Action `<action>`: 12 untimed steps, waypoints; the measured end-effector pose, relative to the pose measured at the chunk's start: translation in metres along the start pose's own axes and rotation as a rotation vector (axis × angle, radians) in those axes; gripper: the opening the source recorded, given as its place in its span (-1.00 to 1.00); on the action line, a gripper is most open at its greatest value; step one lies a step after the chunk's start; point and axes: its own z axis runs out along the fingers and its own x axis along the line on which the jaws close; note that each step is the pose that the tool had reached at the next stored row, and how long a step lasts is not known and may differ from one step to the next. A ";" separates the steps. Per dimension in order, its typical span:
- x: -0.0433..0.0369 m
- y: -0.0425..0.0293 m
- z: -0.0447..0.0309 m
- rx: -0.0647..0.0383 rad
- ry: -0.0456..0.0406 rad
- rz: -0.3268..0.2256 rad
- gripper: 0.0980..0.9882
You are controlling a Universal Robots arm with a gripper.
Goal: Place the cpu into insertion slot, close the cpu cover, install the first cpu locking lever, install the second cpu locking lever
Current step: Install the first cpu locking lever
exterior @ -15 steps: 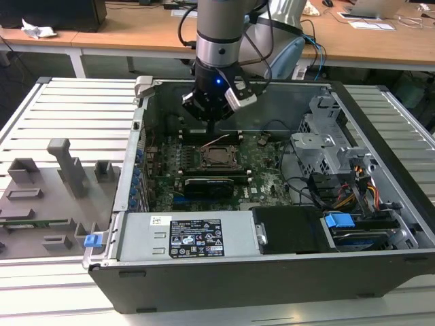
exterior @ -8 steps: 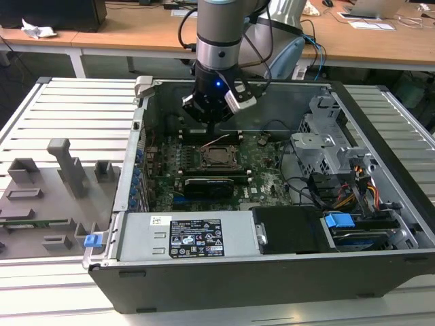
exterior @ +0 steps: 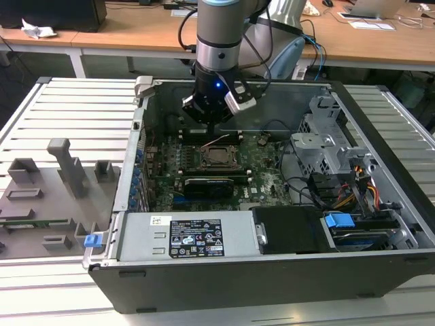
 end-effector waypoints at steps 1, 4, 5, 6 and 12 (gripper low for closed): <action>0.0000 0.0000 0.0005 0.000 -0.0001 0.000 -0.98; -0.0007 -0.0002 0.0023 0.000 0.0000 0.000 -0.98; -0.0011 -0.0003 0.0033 0.000 0.0001 -0.002 -0.98; -0.0016 -0.0003 0.0041 0.000 0.0001 -0.003 -0.98; -0.0052 0.0026 0.0078 0.000 0.0003 -0.005 -0.98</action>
